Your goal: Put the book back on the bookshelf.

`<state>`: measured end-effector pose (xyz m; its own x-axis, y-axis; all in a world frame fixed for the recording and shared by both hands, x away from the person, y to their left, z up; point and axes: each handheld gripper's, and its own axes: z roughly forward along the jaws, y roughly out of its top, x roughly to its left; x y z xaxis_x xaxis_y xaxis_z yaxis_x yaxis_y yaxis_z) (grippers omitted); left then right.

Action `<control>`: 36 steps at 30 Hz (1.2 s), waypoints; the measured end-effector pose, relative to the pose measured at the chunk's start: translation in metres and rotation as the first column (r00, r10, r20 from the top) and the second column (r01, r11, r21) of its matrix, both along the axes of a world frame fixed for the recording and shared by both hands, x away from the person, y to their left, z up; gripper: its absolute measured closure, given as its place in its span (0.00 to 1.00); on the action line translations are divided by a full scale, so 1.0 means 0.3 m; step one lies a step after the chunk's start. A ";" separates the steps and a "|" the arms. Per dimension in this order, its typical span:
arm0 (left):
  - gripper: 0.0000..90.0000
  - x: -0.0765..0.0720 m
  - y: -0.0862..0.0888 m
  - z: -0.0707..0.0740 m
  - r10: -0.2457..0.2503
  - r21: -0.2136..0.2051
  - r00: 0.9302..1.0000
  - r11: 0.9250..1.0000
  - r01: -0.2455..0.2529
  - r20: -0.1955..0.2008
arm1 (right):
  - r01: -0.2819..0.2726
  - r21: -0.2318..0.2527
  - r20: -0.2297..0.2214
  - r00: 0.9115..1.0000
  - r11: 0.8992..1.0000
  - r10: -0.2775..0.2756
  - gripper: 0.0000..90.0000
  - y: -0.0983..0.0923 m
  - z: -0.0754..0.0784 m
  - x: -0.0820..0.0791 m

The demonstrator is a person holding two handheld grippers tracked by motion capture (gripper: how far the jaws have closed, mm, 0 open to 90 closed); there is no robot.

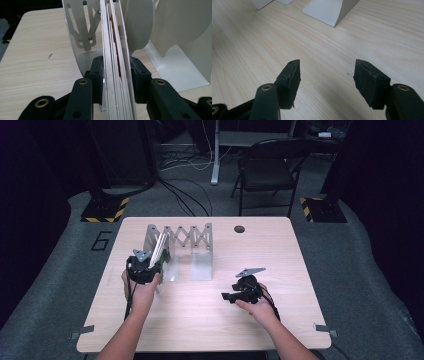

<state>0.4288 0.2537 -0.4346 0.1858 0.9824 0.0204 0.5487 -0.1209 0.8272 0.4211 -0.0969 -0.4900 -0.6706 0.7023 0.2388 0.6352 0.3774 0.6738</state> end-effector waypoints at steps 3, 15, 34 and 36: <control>0.75 -0.012 -0.003 0.018 -0.002 0.000 1.000 1.000 0.002 0.022 | 0.002 0.003 -0.004 1.000 1.000 -0.002 0.42 0.001 0.000 0.000; 0.76 -0.048 -0.013 0.103 -0.024 -0.001 0.996 1.000 0.024 0.088 | 0.004 0.002 0.000 1.000 1.000 -0.004 0.42 0.003 -0.001 -0.001; 0.76 -0.065 -0.004 0.113 -0.047 -0.019 0.996 0.999 0.048 0.071 | -0.008 -0.006 0.001 1.000 1.000 0.008 0.42 0.010 -0.004 0.002; 0.75 -0.068 -0.001 0.112 -0.048 -0.028 0.996 0.998 0.050 0.070 | -0.011 -0.004 0.010 1.000 1.000 0.011 0.42 0.010 -0.005 0.003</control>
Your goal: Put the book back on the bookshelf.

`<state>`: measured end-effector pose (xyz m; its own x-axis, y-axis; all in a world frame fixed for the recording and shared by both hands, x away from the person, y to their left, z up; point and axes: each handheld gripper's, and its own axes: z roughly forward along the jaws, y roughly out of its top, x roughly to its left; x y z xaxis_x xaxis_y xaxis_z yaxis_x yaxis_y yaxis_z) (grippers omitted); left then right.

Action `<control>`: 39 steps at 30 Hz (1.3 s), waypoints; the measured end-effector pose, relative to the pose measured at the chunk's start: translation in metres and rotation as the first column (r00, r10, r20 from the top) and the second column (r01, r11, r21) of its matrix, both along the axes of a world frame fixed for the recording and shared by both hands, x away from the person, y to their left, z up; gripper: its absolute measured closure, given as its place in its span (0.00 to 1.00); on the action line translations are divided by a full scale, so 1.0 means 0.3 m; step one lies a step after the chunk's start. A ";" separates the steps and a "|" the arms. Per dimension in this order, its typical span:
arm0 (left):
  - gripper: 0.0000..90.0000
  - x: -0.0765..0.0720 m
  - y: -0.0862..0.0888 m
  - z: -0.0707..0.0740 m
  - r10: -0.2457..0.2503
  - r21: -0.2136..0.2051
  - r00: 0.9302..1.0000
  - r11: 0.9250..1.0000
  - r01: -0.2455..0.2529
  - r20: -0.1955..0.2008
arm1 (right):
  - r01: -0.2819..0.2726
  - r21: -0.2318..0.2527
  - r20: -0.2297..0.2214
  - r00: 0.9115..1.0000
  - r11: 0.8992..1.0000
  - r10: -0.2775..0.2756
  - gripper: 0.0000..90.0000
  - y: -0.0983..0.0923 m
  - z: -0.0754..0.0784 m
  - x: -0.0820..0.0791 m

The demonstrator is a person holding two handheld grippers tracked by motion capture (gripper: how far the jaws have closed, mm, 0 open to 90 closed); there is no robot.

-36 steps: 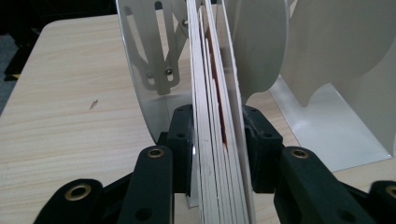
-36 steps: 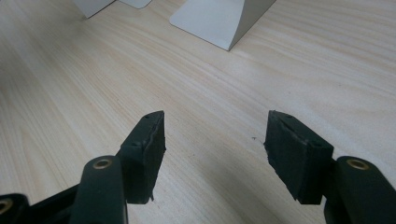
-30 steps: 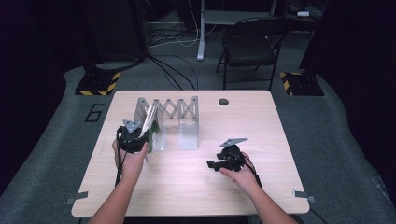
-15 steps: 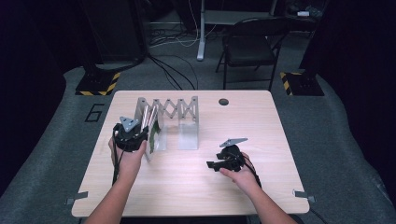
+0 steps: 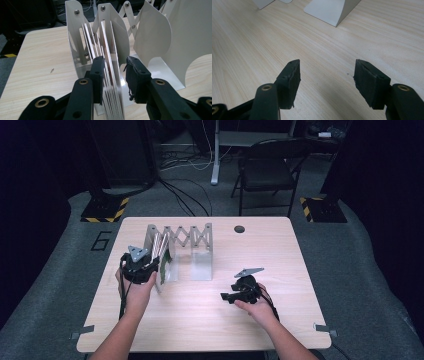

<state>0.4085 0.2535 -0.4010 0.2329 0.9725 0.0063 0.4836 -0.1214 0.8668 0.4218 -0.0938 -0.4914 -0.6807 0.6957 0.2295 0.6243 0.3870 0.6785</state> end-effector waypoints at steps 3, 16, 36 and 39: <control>0.74 -0.007 0.001 0.004 -0.005 -0.014 1.000 1.000 0.005 0.002 | 0.003 0.002 -0.001 1.000 1.000 -0.003 0.42 -0.002 0.001 -0.002; 0.57 -0.053 0.002 0.031 -0.099 -0.014 0.995 0.995 0.099 -0.017 | 0.010 0.001 -0.005 1.000 1.000 -0.010 0.42 -0.002 -0.002 -0.001; 0.47 -0.115 -0.030 0.031 -0.360 -0.033 0.929 0.933 0.358 -0.084 | 0.016 -0.005 0.003 1.000 1.000 -0.016 0.41 -0.011 0.002 -0.009; 0.47 -0.126 -0.035 0.031 -0.372 -0.026 0.925 0.928 0.371 -0.084 | 0.023 -0.004 -0.001 1.000 1.000 -0.023 0.41 -0.013 0.003 -0.012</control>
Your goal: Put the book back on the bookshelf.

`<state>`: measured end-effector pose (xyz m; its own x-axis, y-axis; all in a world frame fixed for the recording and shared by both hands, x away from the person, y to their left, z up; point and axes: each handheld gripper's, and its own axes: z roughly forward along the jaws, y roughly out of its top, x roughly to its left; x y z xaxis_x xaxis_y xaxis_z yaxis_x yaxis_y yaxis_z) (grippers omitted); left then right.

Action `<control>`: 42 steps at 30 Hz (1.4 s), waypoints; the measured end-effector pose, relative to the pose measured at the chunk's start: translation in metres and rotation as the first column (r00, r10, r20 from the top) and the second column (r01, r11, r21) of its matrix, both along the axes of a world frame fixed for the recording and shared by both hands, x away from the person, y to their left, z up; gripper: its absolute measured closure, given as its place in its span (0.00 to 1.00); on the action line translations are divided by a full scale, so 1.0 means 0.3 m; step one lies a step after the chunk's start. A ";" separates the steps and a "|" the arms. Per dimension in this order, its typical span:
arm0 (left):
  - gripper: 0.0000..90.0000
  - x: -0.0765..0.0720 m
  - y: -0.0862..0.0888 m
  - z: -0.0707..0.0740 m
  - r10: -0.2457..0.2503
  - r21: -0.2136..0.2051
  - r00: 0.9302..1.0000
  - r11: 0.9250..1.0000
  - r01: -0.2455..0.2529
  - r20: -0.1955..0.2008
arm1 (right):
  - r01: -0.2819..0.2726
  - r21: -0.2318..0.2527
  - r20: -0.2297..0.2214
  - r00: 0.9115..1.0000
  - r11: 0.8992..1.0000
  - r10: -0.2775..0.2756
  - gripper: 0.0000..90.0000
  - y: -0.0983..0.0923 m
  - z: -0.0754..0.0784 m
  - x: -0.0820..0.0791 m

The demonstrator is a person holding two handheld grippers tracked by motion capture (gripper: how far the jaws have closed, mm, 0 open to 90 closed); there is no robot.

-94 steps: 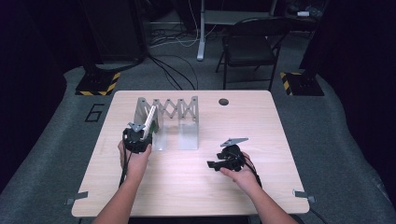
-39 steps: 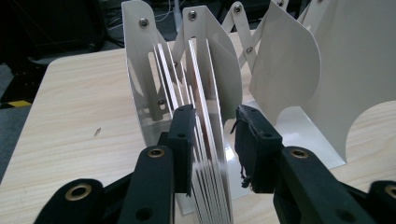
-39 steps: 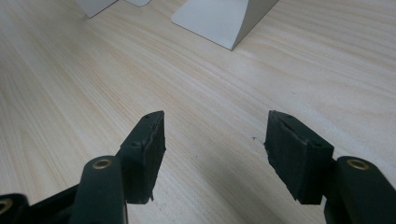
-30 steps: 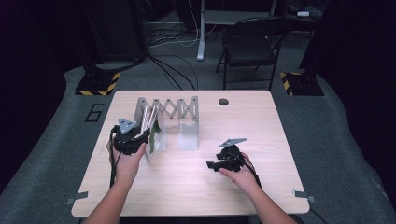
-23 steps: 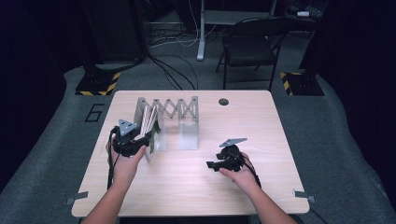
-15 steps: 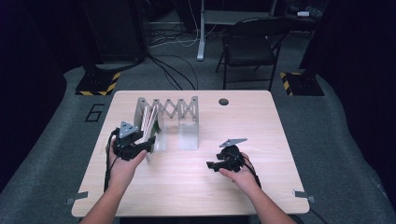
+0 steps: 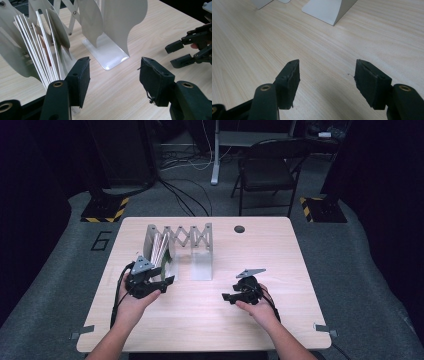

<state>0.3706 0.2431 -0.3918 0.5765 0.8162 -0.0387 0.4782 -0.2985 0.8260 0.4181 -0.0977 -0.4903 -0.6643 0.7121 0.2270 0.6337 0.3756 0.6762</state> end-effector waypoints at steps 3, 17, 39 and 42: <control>0.46 -0.014 -0.006 -0.001 -0.019 0.001 1.000 1.000 0.019 0.001 | 0.002 0.006 0.004 1.000 1.000 -0.002 0.41 -0.002 0.000 0.000; 0.45 -0.066 -0.039 -0.052 -0.107 0.005 0.994 0.994 0.107 -0.024 | 0.005 -0.002 0.011 1.000 1.000 -0.005 0.41 -0.012 -0.002 -0.005; 0.46 -0.089 -0.062 -0.244 -0.152 0.042 0.986 0.987 0.155 -0.075 | 0.061 -0.006 0.003 0.998 0.998 -0.060 0.41 -0.058 -0.004 -0.035; 0.46 -0.087 -0.067 -0.262 -0.154 0.032 0.985 0.987 0.157 -0.072 | 0.065 -0.009 0.011 0.998 0.998 -0.065 0.41 -0.063 -0.005 -0.034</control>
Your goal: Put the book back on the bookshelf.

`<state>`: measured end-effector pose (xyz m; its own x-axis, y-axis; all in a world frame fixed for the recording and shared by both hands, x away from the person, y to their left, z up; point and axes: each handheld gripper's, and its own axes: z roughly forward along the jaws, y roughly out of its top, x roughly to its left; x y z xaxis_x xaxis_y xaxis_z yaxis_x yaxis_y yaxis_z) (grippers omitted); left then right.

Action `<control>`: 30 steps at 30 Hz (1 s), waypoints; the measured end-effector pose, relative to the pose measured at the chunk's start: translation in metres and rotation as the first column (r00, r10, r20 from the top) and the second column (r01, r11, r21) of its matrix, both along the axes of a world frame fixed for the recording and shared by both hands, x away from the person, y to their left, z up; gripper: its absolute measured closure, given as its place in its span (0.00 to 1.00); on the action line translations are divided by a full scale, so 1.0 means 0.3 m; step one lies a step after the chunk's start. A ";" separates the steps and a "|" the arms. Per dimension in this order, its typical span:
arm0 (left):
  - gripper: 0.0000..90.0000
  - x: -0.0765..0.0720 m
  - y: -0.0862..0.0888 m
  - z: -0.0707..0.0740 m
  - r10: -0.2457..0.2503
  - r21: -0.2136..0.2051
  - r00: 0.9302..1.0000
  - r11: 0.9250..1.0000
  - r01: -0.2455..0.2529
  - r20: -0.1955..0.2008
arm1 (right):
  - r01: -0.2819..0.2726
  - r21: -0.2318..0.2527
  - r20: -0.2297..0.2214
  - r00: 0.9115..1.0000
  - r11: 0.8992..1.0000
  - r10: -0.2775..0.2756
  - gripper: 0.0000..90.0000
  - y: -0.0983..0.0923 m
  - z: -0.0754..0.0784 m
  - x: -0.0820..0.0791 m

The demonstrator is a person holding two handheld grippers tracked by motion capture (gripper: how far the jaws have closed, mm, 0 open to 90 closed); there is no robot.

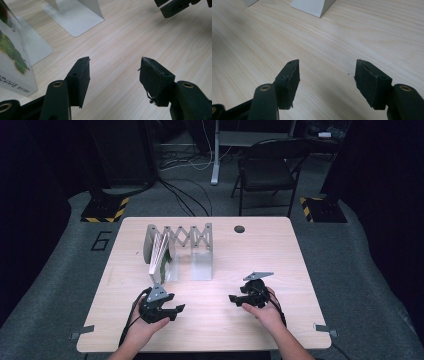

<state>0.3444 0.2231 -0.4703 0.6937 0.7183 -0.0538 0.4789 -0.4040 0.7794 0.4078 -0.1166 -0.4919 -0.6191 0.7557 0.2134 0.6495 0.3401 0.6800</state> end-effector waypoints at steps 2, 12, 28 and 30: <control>0.46 0.003 -0.002 -0.017 -0.004 -0.002 1.000 1.000 0.004 0.005 | -0.006 -0.004 0.003 1.000 1.000 0.006 0.41 -0.004 0.000 -0.001; 0.46 0.019 0.005 -0.087 -0.005 0.027 1.000 1.000 0.006 -0.009 | 0.006 0.002 -0.003 1.000 1.000 -0.006 0.41 -0.013 0.003 -0.011; 0.46 0.020 -0.022 -0.125 -0.031 0.037 1.000 0.999 0.031 0.002 | -0.008 -0.003 0.009 1.000 1.000 0.008 0.41 -0.012 0.001 -0.010; 0.46 0.019 -0.027 -0.129 -0.041 0.038 0.999 0.998 0.042 -0.010 | -0.007 -0.007 0.005 1.000 1.000 0.007 0.41 -0.013 0.000 -0.009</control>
<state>0.3501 0.2149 -0.5089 0.7225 0.6906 -0.0338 0.4684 -0.4530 0.7585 0.4050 -0.1206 -0.4918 -0.6255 0.7528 0.2051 0.6437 0.3492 0.6810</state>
